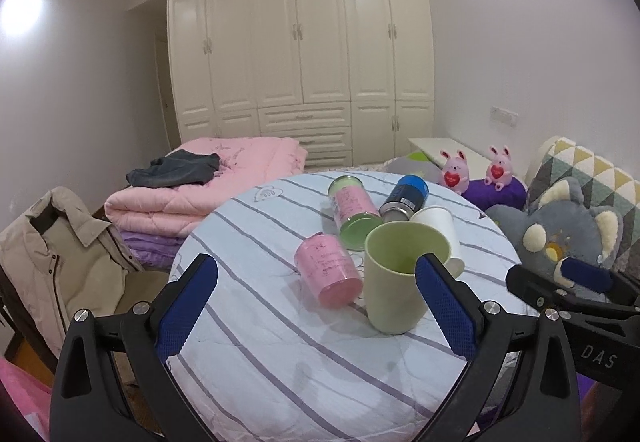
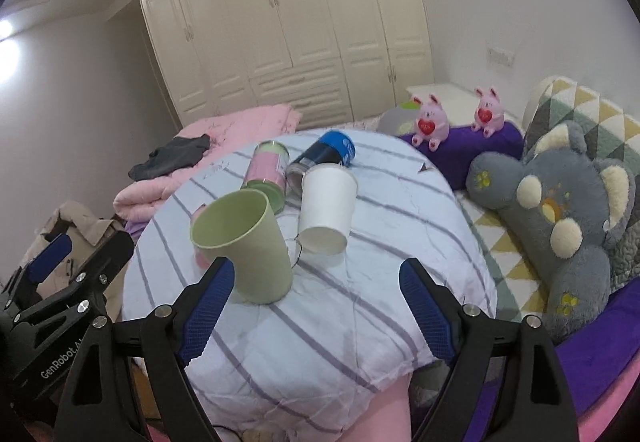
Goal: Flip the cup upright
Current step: 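Open the left gripper and withdraw it from the green cup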
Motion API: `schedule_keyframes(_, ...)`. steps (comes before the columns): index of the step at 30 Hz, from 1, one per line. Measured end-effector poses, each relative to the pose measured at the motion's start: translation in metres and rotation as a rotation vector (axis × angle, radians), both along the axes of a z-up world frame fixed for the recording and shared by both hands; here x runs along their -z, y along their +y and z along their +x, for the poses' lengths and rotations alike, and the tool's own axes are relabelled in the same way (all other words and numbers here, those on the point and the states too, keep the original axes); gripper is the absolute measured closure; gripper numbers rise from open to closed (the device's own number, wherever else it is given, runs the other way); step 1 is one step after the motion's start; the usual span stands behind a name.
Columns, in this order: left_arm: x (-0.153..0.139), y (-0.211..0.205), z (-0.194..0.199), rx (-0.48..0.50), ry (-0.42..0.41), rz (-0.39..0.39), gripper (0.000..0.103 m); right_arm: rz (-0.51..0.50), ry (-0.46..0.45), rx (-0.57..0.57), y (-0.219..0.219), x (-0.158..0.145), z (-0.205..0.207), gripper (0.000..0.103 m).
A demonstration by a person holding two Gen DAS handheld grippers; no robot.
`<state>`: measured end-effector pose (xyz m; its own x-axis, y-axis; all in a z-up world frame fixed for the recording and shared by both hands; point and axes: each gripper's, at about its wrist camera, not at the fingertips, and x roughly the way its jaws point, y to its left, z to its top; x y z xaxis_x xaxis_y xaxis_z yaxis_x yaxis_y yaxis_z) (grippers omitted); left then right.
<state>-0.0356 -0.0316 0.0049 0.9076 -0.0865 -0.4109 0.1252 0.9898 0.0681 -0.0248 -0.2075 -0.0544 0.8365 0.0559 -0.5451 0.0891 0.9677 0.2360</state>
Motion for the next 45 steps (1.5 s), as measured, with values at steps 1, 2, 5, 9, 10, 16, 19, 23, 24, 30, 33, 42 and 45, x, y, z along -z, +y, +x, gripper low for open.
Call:
schedule_keyframes(1,0.002,0.001,0.001,0.002,-0.001,0.000,0.002,-0.013,-0.022,0.001,0.003,0.001,-0.001,0.017)
schedule_keyframes(2,0.005,0.002,0.002,0.004,-0.001,0.001,0.002,-0.021,-0.034,0.004,0.005,0.001,-0.002,0.017)
schedule_keyframes(5,0.010,0.004,0.003,-0.002,-0.009,-0.002,0.002,-0.043,-0.049,0.005,0.010,0.003,-0.001,0.017)
schedule_keyframes(9,0.014,0.006,0.005,-0.014,-0.021,-0.002,0.000,-0.064,-0.064,0.016,0.014,0.008,-0.002,0.017)
schedule_keyframes(10,0.015,0.006,0.007,-0.017,-0.019,0.003,0.000,-0.063,-0.070,0.024,0.014,0.009,-0.003,0.017)
schedule_keyframes(16,0.021,0.004,0.014,-0.014,0.011,0.012,0.000,-0.061,-0.056,0.028,0.014,0.013,0.000,0.017)
schedule_keyframes(19,0.022,0.004,0.015,-0.004,0.016,0.003,0.000,-0.068,-0.057,0.033,0.015,0.013,-0.001,0.017)
schedule_keyframes(23,0.022,0.003,0.015,0.004,0.011,0.003,0.000,-0.062,-0.071,0.049,0.011,0.011,-0.004,0.017)
schedule_keyframes(24,0.021,0.003,0.015,0.005,0.009,0.003,0.000,-0.061,-0.073,0.056,0.010,0.011,-0.004,0.017)
schedule_keyframes(30,0.020,0.000,0.014,0.007,-0.001,0.007,0.000,-0.067,-0.067,0.070,0.004,0.010,-0.002,0.017)
schedule_keyframes(33,0.020,-0.001,0.014,0.007,-0.006,0.013,0.000,-0.067,-0.067,0.067,0.004,0.012,-0.002,0.017)
schedule_keyframes(42,0.019,-0.002,0.013,0.015,-0.006,0.009,0.000,-0.077,-0.055,0.043,0.010,0.014,-0.001,0.017)
schedule_keyframes(45,0.018,-0.001,0.013,0.013,-0.005,0.006,0.000,-0.089,-0.054,0.040,0.013,0.015,-0.002,0.017)
